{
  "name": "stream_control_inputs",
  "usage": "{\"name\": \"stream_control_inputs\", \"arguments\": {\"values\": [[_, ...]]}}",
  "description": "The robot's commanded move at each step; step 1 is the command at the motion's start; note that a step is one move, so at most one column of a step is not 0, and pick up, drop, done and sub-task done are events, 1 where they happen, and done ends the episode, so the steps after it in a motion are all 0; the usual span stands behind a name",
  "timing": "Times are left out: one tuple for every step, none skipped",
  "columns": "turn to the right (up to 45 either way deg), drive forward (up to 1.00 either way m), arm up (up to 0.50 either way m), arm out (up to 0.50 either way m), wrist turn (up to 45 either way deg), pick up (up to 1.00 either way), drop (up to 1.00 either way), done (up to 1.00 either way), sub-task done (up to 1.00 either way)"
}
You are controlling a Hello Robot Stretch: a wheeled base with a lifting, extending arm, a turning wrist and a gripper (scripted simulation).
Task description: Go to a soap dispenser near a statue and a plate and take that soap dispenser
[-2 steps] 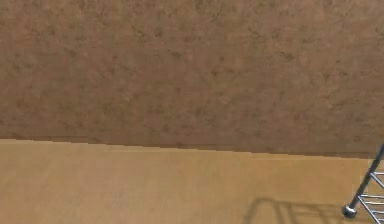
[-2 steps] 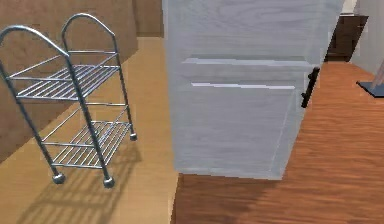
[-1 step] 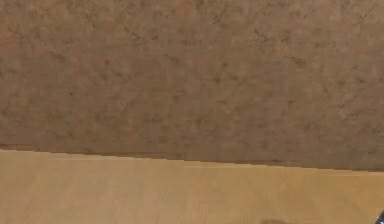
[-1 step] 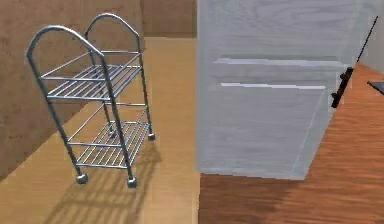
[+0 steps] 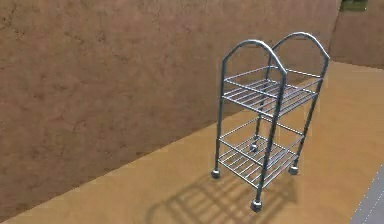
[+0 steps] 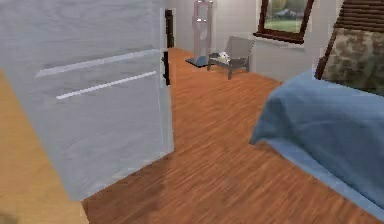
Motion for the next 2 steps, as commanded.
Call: {"name": "stream_control_inputs", "arguments": {"values": [[45.0, 0.0, 0.0, 0.0, 0.0, 0.0, 0.0, 0.0, 0.0], [3.0, 0.0, 0.0, 0.0, 0.0, 0.0, 0.0, 0.0, 0.0]]}}
